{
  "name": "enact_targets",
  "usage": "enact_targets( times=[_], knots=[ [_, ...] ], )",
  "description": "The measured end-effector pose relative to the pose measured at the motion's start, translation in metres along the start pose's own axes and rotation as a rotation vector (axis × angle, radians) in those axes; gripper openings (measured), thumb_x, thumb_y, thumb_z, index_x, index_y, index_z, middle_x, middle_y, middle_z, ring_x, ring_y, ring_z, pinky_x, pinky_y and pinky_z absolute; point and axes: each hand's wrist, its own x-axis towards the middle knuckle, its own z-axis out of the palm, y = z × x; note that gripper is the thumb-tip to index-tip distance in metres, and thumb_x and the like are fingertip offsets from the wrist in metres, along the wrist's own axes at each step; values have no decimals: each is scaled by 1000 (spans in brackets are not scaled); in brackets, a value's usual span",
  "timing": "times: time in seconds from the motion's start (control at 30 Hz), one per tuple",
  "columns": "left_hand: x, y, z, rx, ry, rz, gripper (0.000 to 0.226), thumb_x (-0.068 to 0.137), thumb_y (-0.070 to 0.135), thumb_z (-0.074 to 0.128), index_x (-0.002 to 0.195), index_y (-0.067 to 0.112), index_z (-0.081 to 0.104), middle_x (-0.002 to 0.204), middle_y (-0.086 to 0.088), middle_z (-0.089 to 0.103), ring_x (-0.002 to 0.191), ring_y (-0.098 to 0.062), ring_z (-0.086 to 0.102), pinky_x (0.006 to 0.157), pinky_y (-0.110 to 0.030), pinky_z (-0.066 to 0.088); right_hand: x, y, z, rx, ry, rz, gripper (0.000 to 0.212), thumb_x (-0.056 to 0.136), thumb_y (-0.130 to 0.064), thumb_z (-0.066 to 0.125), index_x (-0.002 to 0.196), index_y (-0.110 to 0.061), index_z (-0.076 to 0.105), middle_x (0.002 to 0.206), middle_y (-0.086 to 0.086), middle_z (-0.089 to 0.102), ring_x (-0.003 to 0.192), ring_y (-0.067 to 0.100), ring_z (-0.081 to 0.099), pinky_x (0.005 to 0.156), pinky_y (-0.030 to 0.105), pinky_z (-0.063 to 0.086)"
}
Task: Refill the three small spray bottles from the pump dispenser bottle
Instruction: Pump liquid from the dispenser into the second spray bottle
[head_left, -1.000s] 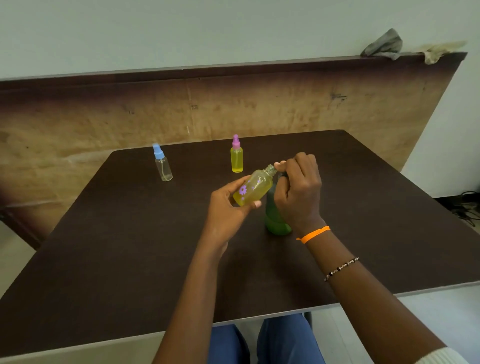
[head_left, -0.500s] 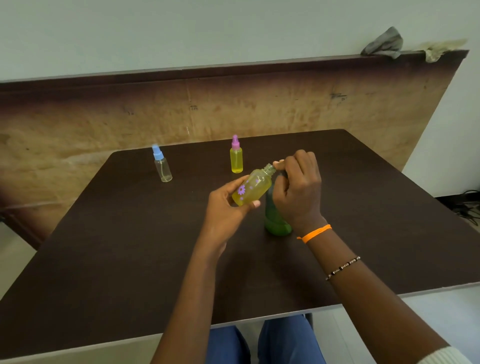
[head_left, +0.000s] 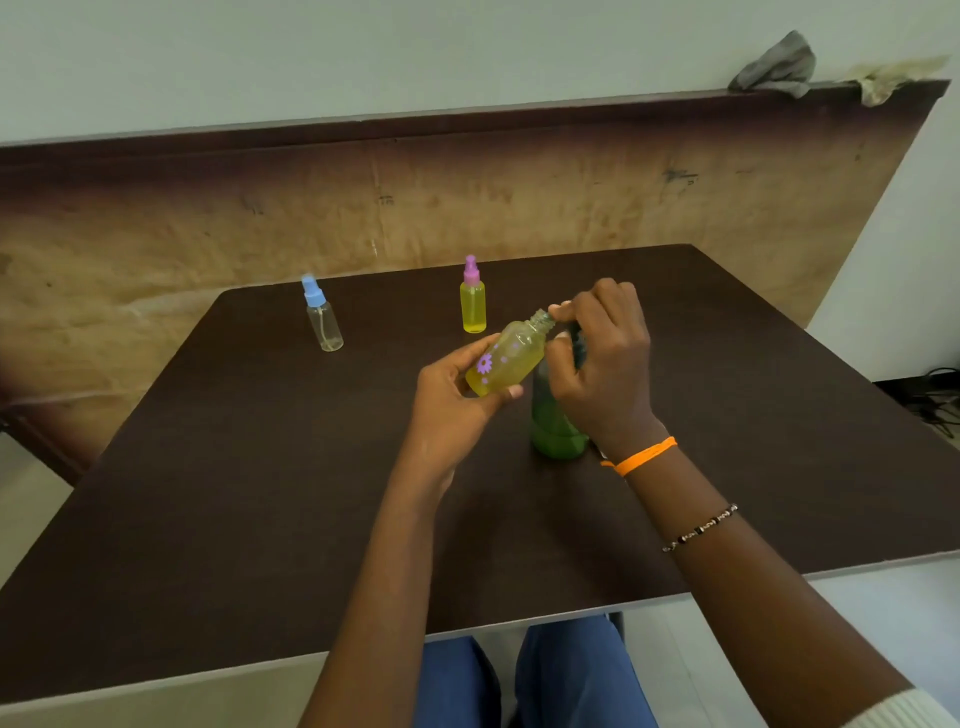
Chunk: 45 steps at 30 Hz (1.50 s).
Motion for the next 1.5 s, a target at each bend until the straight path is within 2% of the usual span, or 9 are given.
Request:
enact_targets(
  times=[0.2,0.5,0.67,0.87,0.97,1.13,1.23,1.5],
  knots=[
    [-2,-2,2,17,11,11,57,71,-13,68,114,23,61,105,8,68,98,-5,64,88,-26,53,-8,2,7,-22,46,-9,14,68,0,43,69,4,56,69,16,47,68,24,35,60,33,32],
    [0,-1,0,24,13,18,58,71,-12,69,118,21,60,118,-3,65,107,-13,62,92,-30,51,3,0,3,7,43,4,12,71,-3,42,65,0,52,68,14,45,68,23,36,61,32,32],
    [2,-5,1,52,1,5,59,70,-13,69,121,16,60,118,-4,65,108,-12,62,90,-29,51,-10,5,13,-4,124,17,12,71,6,44,64,2,53,67,16,46,67,25,37,56,39,35],
    [2,4,-2,66,-21,22,57,73,-13,68,121,16,60,118,-4,65,105,-10,62,84,-22,52,-4,-2,7,-2,77,35,11,70,-4,44,68,1,54,70,15,47,68,27,40,59,36,35],
    [2,4,-2,56,-13,17,57,72,-12,68,120,18,60,117,-4,66,106,-11,62,89,-27,52,4,-4,4,15,75,86,12,72,-6,44,66,-1,53,70,13,47,68,28,42,60,34,35],
    [4,-1,-3,89,-23,11,57,72,-11,69,121,17,61,119,-5,65,108,-13,62,89,-30,52,-7,3,10,-58,78,32,9,70,-2,44,66,0,52,69,14,47,67,27,39,57,38,36],
    [4,0,-5,86,-27,4,56,72,-10,69,119,19,62,118,-5,65,107,-13,62,90,-32,53,-6,2,11,-55,76,30,7,69,-2,45,64,-1,50,68,14,46,66,26,37,58,35,33],
    [5,4,-3,55,-22,2,57,72,-11,69,119,20,61,119,-3,65,107,-12,62,90,-31,53,5,-1,7,10,71,53,12,71,-5,42,62,-2,49,67,11,44,67,24,36,60,31,31]
  ],
)
